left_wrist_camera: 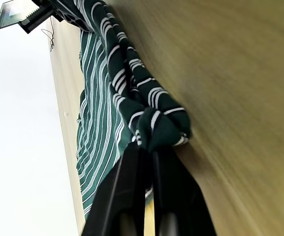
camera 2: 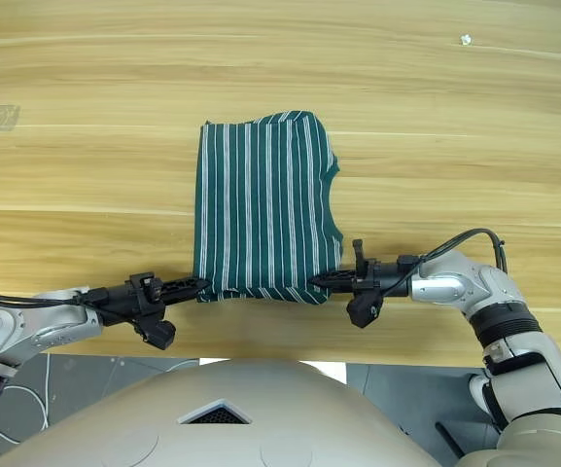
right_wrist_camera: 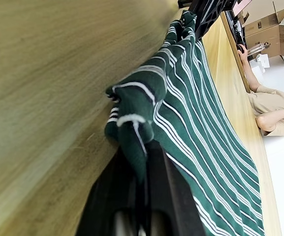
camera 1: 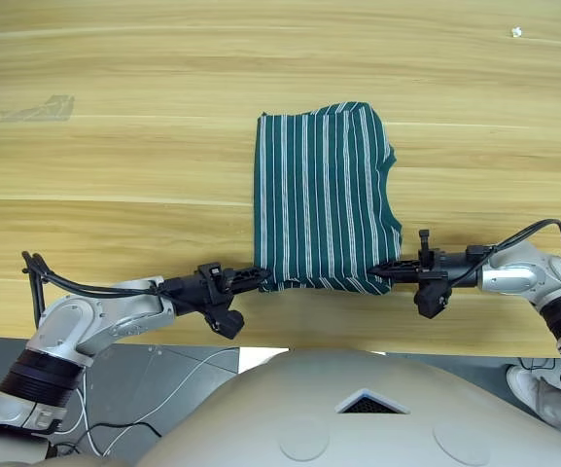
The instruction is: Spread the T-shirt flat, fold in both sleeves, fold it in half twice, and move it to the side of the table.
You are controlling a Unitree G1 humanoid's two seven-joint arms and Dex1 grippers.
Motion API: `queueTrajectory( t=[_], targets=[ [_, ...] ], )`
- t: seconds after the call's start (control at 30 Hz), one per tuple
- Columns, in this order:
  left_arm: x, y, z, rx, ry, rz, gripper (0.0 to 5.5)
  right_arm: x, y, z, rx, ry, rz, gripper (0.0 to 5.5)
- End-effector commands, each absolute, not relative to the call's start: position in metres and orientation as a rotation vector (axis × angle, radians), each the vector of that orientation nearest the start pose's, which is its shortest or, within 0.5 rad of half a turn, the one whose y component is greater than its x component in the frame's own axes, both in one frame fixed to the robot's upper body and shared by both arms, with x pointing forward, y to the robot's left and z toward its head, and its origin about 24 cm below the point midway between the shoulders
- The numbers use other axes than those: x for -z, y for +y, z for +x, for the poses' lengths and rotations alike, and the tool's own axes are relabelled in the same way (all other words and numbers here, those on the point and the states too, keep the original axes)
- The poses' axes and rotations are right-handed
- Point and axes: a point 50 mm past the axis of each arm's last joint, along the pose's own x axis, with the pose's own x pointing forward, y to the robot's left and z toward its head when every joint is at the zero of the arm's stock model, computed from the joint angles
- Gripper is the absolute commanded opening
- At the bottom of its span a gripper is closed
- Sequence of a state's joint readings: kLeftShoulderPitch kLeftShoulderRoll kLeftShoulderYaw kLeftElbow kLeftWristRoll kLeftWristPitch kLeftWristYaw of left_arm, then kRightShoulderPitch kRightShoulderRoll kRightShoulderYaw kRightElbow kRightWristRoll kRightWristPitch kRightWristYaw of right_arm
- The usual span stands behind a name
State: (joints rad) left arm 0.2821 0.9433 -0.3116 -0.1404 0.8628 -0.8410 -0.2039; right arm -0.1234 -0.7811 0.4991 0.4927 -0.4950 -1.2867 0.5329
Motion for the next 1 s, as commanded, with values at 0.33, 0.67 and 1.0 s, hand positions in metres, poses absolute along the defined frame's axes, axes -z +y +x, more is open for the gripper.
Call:
queueTrajectory(
  t=[0.33,0.67,1.0],
  targets=[
    [-0.052,0.201,0.124,1.378,0.176,0.933,0.0,-0.043,-0.187,0.179,-1.482,0.086,-0.505,0.0],
    [-0.116,0.21,0.132,1.448,0.274,0.75,0.0,-0.099,-0.2,0.187,-1.488,0.269,-0.199,0.0],
    [-0.122,0.207,0.112,1.533,0.339,0.683,0.0,-0.102,-0.199,0.177,-1.514,0.287,-0.227,0.0]
  ],
)
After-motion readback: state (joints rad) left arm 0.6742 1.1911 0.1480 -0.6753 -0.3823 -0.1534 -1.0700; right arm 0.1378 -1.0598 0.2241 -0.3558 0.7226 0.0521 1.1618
